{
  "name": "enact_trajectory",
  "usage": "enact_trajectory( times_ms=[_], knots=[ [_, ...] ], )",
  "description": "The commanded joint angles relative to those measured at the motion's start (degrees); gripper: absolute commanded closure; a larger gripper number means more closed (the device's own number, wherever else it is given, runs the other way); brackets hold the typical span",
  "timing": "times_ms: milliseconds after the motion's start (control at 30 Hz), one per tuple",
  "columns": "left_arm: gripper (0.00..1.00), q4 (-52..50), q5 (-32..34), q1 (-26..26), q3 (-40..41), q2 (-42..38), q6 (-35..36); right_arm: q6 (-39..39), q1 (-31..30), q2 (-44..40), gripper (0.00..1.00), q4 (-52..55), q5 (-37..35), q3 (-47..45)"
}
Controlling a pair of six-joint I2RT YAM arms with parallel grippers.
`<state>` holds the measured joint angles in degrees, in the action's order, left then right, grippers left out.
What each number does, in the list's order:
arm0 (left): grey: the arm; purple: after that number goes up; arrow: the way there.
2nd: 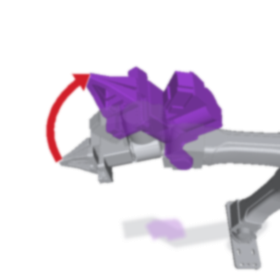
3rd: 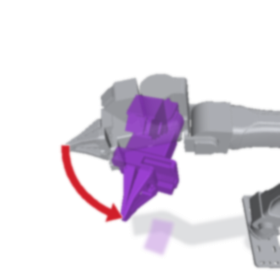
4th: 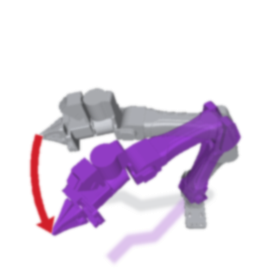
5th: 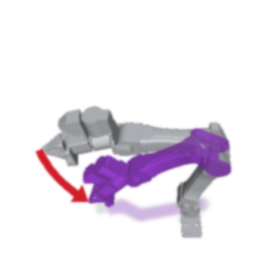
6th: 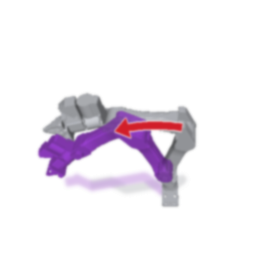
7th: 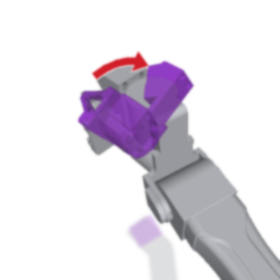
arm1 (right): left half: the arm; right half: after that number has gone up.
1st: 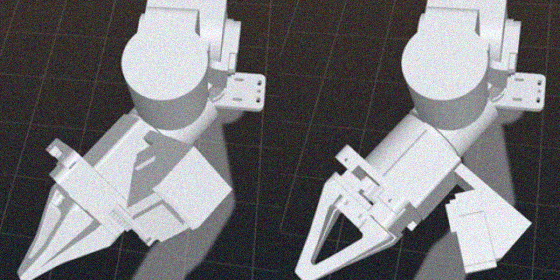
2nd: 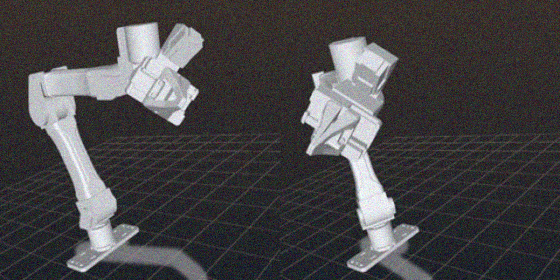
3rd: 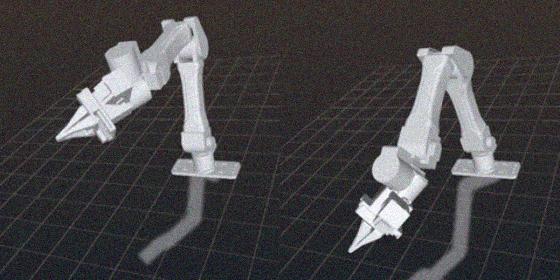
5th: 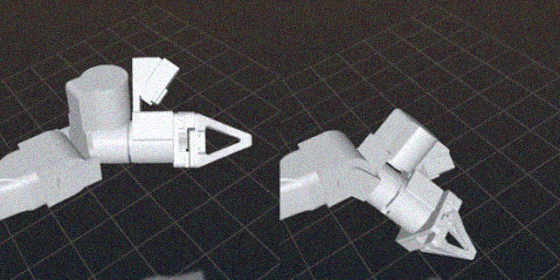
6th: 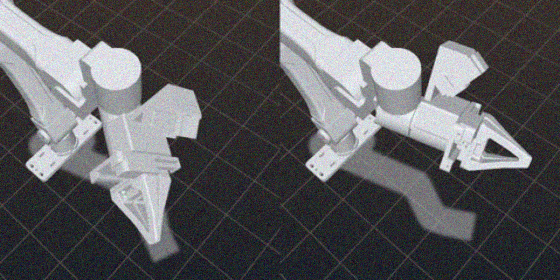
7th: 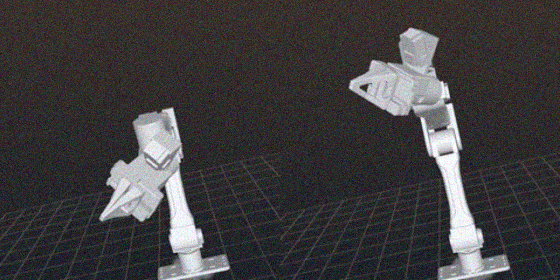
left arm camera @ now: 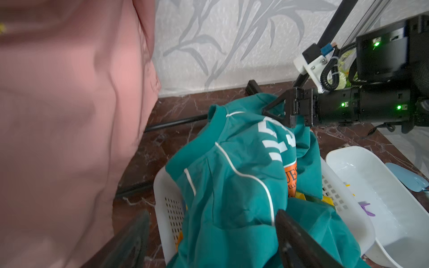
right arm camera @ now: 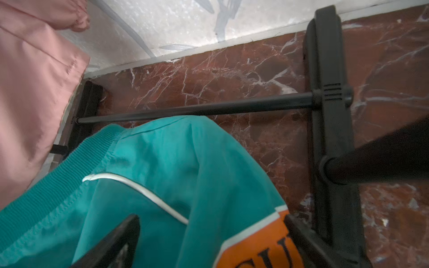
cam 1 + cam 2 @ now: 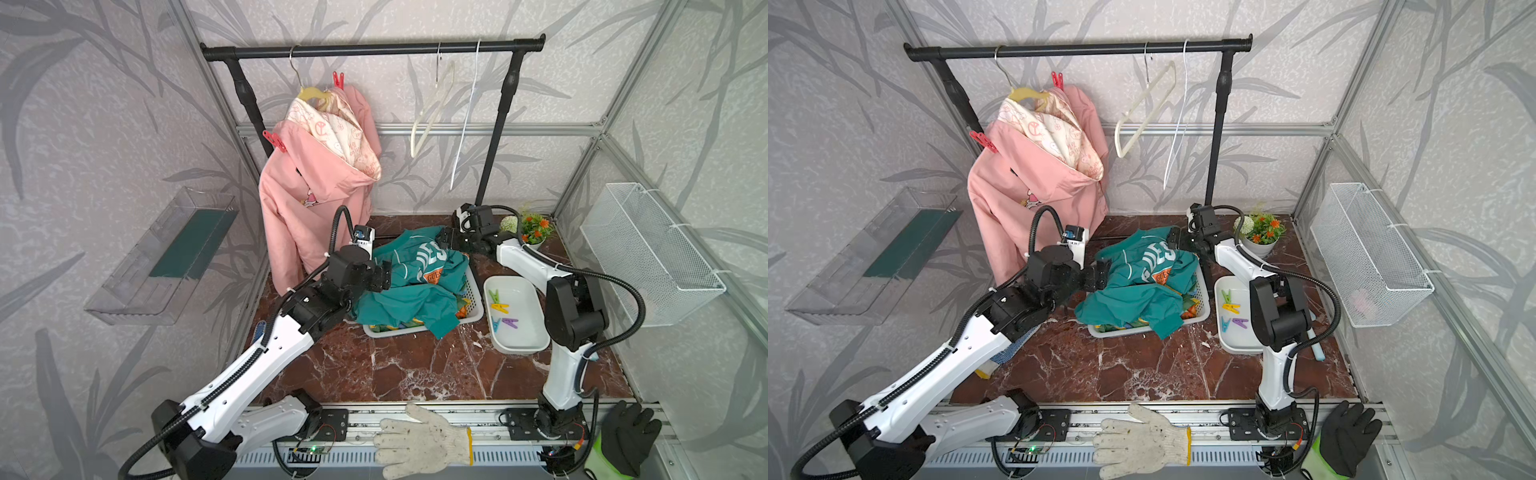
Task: Remove the clothespins securing jackets to the hanger
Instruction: Place the hanger on the clothesline, then adjust the jacket in the basket.
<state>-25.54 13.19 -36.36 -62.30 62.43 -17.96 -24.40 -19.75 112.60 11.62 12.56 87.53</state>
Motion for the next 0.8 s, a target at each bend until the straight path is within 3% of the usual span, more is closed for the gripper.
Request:
enact_trajectory(
  times_ms=[0,200,300,433,633,767],
  knots=[
    [0.18,-4.0,-0.2,-0.2,1.9,0.3,-6.9,-1.4,-0.1,0.2,0.23,-0.7,2.3,0.2],
    [0.18,-4.5,-4.6,-0.3,5.0,3.8,-11.3,-1.1,-0.1,-2.6,0.75,-5.1,9.1,-2.2],
    [0.18,-4.3,-6.3,-0.2,6.1,6.3,-12.5,-1.6,-0.1,-5.0,0.91,-6.9,13.6,-4.6],
    [0.22,-4.0,-5.7,-0.1,6.0,9.9,-13.0,-1.1,-1.7,-9.4,1.0,-8.4,15.9,-9.8],
    [0.27,-1.4,-4.0,0.2,5.7,15.2,-11.9,4.4,-8.0,-17.8,1.0,-4.1,14.9,-17.1],
    [0.36,0.9,-3.1,1.2,4.7,19.6,-11.5,5.3,-12.6,-23.4,1.0,-3.3,11.4,-24.0]
  ],
)
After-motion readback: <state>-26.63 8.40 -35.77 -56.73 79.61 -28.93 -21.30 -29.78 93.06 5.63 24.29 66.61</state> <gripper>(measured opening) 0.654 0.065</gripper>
